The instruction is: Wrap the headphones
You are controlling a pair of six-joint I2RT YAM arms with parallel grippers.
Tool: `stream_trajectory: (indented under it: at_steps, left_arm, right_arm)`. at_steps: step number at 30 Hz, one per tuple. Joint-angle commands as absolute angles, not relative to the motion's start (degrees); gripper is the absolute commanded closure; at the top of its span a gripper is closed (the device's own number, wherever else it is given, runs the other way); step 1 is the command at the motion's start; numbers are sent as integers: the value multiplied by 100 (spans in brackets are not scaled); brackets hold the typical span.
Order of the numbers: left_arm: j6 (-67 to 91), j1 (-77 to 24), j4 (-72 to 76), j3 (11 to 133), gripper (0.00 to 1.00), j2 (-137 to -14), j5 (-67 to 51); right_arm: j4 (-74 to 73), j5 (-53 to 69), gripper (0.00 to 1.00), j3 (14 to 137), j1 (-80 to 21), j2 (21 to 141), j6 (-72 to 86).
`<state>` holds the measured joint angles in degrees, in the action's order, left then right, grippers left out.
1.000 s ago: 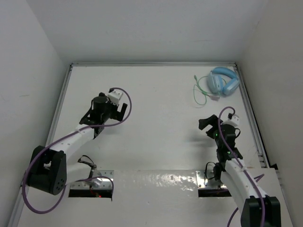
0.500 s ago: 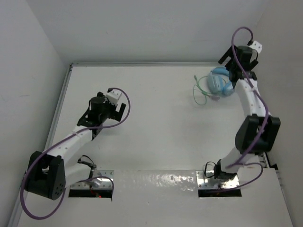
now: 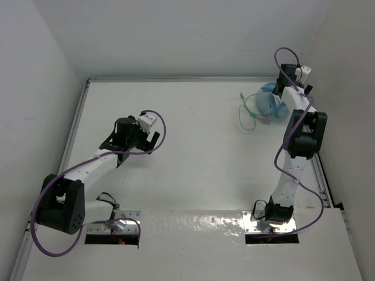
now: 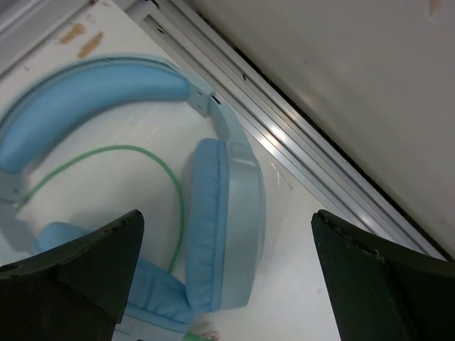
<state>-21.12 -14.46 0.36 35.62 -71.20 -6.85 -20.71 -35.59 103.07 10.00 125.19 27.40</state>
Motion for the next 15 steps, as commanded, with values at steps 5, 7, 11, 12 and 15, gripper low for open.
stream_trajectory:
  at_steps: [5,7,11,12,15]
  left_arm:
    - [-2250,-1371,53,3788,0,-7137,-984]
    - [-2250,-1371,53,3797,0,-7137,-958]
    - [-2241,-1371,18,3814,0,-7128,-975]
    - [-2250,-1371,18,3814,0,-7137,-984]
    - [-2250,-1371,35,3806,0,-7154,-958]
  right_arm:
    - [-1545,-3666,1,9693,1037,12409,2856]
    - [-1643,-3656,1,9852,1055,12550,2918]
    - [-1687,-3578,3,9940,1195,12788,3006]
    - [-1644,-3360,18,9940,1230,12814,2867]
    - [-1319,-3086,51,9774,1248,12727,2392]
